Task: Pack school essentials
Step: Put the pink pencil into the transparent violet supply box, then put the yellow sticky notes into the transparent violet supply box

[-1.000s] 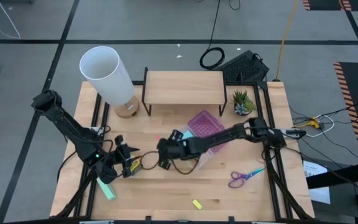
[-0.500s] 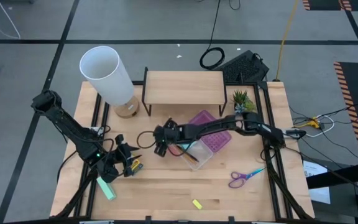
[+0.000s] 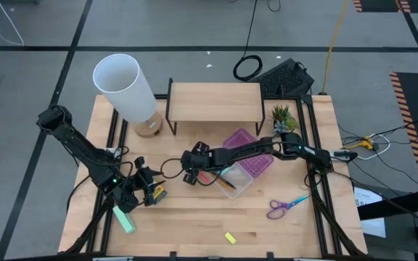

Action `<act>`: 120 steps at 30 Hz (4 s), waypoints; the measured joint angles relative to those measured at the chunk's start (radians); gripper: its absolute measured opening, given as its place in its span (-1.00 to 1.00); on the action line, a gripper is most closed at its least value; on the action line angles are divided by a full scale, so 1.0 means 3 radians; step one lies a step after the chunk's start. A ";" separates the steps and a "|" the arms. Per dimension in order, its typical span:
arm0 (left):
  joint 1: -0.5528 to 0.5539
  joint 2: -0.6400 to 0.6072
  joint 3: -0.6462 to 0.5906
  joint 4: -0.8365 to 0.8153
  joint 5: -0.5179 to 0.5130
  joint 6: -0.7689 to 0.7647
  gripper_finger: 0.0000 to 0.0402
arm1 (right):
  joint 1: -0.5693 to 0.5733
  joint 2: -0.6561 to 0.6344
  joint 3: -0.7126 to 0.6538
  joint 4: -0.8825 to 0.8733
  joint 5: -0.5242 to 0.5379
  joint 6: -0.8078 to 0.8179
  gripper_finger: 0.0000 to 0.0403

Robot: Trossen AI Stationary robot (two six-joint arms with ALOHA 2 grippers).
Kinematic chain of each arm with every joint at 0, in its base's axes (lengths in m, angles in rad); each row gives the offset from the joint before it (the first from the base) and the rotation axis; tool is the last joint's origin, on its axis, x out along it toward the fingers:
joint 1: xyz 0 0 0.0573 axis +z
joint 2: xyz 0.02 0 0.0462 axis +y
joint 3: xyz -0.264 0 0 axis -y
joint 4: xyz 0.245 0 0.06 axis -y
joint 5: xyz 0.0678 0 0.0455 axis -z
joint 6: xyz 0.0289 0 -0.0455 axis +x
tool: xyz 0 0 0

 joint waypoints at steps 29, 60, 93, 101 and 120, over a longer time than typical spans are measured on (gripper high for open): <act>-0.0003 0.0005 0.0000 0.0002 0.0063 -0.0014 -0.26 | 0.0021 -0.0200 -0.0060 0.0132 -0.0091 0.0409 -0.98; 0.0016 0.0008 -0.0001 0.0032 -0.0007 -0.0089 -0.26 | 0.0413 -0.1866 -0.2303 0.0532 0.0539 0.1578 -0.98; 0.0183 0.0573 -0.0004 0.0933 0.0291 0.0611 -0.25 | 0.1308 -0.1813 -0.1950 0.1595 0.0919 0.0588 -0.29; 0.0341 0.0887 -0.0004 0.1253 0.0658 0.0784 -0.25 | 0.1377 -0.1121 -0.1285 0.1565 0.0768 0.0391 -0.30; 0.0593 0.1017 -0.0004 0.1700 0.0679 0.1108 -0.25 | 0.1447 -0.0332 -0.0065 0.0698 -0.0078 0.0184 -0.14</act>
